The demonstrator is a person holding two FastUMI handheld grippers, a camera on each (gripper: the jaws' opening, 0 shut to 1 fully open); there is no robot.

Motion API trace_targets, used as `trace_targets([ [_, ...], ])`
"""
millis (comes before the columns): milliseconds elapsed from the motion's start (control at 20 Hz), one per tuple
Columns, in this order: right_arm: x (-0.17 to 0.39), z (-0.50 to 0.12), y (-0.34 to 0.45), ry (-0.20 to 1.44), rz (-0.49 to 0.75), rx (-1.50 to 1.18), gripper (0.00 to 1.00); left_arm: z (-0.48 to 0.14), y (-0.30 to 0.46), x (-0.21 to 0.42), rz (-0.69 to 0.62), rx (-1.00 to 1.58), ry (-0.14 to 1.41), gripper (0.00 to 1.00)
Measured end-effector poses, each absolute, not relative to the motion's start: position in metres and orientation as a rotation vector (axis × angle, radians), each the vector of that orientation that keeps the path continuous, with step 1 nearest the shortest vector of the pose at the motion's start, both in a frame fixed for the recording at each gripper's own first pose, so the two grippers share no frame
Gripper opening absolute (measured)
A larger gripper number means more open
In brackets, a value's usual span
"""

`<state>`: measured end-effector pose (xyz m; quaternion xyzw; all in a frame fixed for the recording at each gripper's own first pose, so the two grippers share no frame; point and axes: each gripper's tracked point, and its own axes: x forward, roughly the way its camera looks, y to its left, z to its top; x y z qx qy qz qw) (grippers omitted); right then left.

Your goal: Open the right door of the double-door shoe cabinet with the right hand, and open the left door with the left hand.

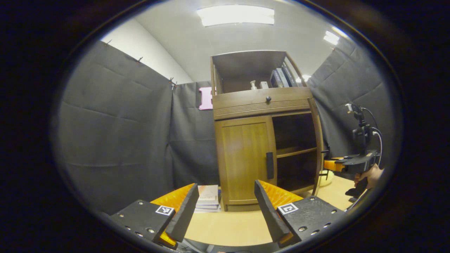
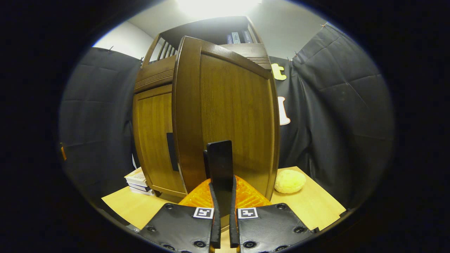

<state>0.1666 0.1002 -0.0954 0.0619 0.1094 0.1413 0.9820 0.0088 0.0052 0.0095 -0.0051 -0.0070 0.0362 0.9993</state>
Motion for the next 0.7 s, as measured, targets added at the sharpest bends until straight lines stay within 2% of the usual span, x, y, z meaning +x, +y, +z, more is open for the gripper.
trace_targets([
  [100, 0.163, -0.095, 0.090, 0.225, 0.271, 0.121, 0.10, 0.008, 0.004, 0.011, 0.048, -0.017, -0.014, 0.91],
  [150, 0.162, -0.094, 0.084, 0.226, 0.266, 0.120, 0.10, 0.008, 0.003, 0.009, 0.038, -0.018, -0.016, 0.93],
  [700, 0.150, -0.098, 0.032, 0.227, 0.206, 0.095, 0.10, 0.007, -0.005, 0.015, -0.047, -0.028, -0.015, 0.92],
])
